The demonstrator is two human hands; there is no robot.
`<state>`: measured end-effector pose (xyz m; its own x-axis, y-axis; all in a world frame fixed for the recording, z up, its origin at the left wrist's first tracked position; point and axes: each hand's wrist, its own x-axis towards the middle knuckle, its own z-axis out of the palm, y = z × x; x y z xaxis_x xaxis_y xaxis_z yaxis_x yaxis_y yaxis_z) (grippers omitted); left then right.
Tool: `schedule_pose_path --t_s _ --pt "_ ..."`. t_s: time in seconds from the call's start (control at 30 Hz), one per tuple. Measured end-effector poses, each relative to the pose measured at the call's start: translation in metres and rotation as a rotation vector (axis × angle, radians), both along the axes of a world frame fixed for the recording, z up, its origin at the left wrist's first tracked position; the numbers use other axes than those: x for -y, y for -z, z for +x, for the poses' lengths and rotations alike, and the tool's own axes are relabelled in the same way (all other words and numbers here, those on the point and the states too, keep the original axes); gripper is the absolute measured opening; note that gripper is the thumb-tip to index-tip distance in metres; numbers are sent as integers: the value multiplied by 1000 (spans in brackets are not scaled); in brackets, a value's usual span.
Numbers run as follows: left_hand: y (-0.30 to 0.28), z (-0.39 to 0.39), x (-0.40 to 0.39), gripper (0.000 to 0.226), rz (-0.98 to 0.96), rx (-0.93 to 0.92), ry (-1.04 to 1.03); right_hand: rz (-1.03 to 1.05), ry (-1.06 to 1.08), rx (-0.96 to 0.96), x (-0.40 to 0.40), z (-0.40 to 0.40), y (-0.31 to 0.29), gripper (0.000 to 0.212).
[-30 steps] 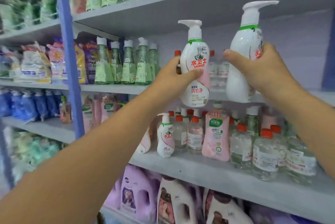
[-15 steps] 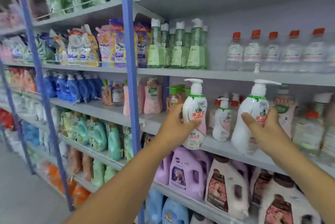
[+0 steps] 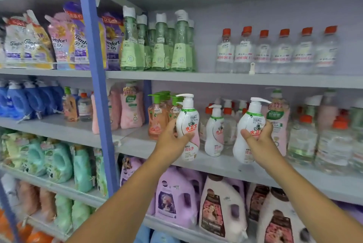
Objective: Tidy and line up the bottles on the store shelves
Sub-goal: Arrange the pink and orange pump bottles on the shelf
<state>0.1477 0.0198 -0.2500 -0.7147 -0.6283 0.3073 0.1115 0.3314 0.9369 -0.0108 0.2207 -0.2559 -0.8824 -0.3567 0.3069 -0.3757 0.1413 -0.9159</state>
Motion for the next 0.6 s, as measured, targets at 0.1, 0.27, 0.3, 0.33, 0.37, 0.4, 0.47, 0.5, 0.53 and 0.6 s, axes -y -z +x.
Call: schedule_pose_path --t_s 0.1,0.27,0.3,0.33,0.37,0.4,0.47,0.5,0.53,0.6 --pt "10 -14 12 48 12 -26 -6 -6 -14 -11 6 -14 7 70" --pt "32 -24 23 48 118 -68 -36 -1 -17 -7 16 -31 25 70" --pt "36 -27 24 48 132 -76 -31 6 -16 -12 17 -34 29 69" --pt "40 -29 25 49 141 -86 -24 10 -13 -14 20 -36 33 69" --pt "44 -33 25 48 141 -97 -15 5 -9 -13 22 -39 37 69" --pt "47 -37 25 48 135 -104 -4 -12 -1 -7 24 -42 41 70" --pt "52 -45 26 47 113 -104 21 -54 26 -2 29 -46 47 72" --pt "54 -49 27 47 99 -99 35 -69 43 -7 31 -48 49 73" --pt "56 -53 27 47 86 -93 45 -77 56 -16 34 -50 51 74" --pt "58 -60 28 48 55 -78 50 -82 70 -40 41 -54 54 73"
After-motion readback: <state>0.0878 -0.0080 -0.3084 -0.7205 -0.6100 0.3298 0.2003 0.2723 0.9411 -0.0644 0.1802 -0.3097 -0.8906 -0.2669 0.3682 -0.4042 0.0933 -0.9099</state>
